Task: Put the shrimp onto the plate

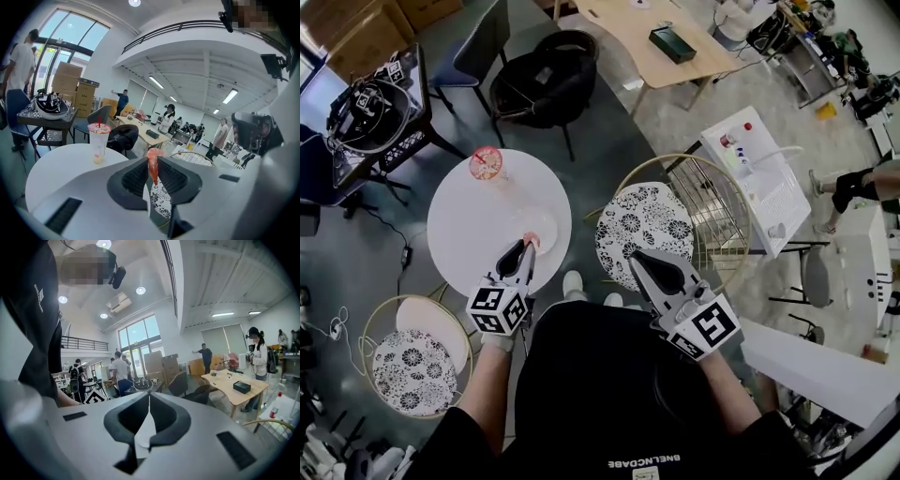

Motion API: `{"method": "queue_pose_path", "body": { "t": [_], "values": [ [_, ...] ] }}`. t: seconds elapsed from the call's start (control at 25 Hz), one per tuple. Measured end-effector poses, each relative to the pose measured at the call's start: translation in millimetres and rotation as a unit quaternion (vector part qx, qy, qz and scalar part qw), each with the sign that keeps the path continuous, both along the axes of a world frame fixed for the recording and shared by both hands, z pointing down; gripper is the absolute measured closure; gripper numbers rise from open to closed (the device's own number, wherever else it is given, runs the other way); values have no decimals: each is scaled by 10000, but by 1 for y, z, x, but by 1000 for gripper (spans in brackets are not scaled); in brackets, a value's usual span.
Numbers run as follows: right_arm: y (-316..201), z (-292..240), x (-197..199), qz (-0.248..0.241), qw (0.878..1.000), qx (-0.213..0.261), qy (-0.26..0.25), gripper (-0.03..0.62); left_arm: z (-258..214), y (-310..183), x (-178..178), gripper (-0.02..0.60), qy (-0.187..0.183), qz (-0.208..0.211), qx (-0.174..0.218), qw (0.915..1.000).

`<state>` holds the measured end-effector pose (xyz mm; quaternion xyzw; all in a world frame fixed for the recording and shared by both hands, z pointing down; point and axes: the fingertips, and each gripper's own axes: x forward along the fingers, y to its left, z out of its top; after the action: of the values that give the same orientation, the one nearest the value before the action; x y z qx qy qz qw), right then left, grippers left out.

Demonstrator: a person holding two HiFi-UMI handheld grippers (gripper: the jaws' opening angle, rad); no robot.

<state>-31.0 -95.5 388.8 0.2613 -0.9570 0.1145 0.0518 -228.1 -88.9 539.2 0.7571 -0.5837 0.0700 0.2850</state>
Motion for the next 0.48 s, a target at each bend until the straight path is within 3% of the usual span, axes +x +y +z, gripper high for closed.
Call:
{"method": "queue_pose_path", "body": {
  "t": [0.48],
  "values": [
    [-12, 11, -9, 382, 9989, -96, 245, 576, 83, -10, -36, 517, -70, 117, -672, 9976]
  ]
}}
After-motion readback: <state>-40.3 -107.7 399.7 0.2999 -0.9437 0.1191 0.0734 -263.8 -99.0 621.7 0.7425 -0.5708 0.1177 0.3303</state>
